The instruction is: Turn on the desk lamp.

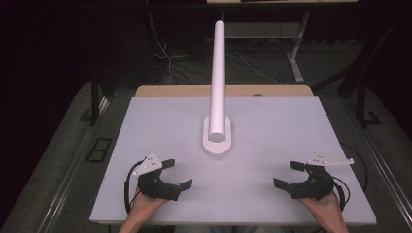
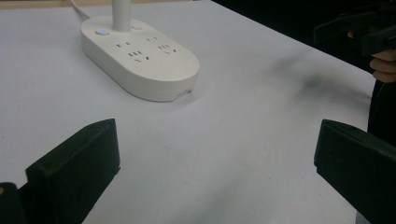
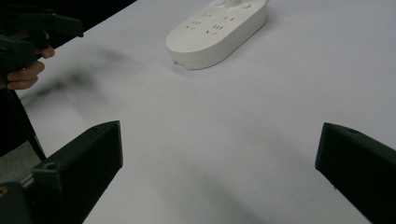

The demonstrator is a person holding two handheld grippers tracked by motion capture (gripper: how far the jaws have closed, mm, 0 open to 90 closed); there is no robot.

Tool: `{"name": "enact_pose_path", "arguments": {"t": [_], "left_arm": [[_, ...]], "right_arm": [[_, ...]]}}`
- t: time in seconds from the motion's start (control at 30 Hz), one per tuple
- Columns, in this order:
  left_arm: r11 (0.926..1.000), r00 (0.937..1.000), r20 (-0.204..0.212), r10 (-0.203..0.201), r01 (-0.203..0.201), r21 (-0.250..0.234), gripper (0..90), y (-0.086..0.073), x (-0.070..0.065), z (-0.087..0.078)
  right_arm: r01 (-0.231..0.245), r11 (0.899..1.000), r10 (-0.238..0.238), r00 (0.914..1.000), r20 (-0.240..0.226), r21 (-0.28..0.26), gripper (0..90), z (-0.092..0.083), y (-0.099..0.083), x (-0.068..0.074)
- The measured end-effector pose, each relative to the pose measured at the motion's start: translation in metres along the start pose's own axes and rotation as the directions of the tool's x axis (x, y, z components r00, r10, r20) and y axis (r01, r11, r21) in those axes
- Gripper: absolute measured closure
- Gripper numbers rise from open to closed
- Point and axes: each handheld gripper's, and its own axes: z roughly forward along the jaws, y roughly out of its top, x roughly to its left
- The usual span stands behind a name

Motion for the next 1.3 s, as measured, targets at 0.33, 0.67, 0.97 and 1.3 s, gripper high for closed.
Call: {"name": "enact_pose_path", "arguments": {"t": [0.33,0.67,0.97,1.3], "left_arm": [[1.0000,1.0000,-0.003,0.001,-0.001,-0.003,0.0,-0.0003,-0.0002,-0.0017],[1.0000,1.0000,-0.004,0.003,-0.003,-0.004,0.0,-0.0004,-0.0004,-0.0022],[1.0000,1.0000,-0.007,0.001,-0.001,-0.005,0.0,-0.0009,-0.0005,-0.0023],[0.9999,0.9999,-0.014,-0.006,0.006,-0.008,0.0,-0.0015,0.0004,-0.0039]], "right_arm": [[-0.008,1.000,0.009,0.9992,-0.039,0.023,0.6,0.0000,-0.0002,-0.0014],[0.004,0.999,-0.002,0.9990,-0.044,0.046,0.6,0.0022,0.0000,-0.0007],[0.003,0.998,-0.001,0.9990,-0.045,0.060,0.7,0.0033,0.0002,0.0007],[0.006,0.997,-0.003,0.9988,-0.049,0.073,0.7,0.0052,0.0016,0.0020]]}}
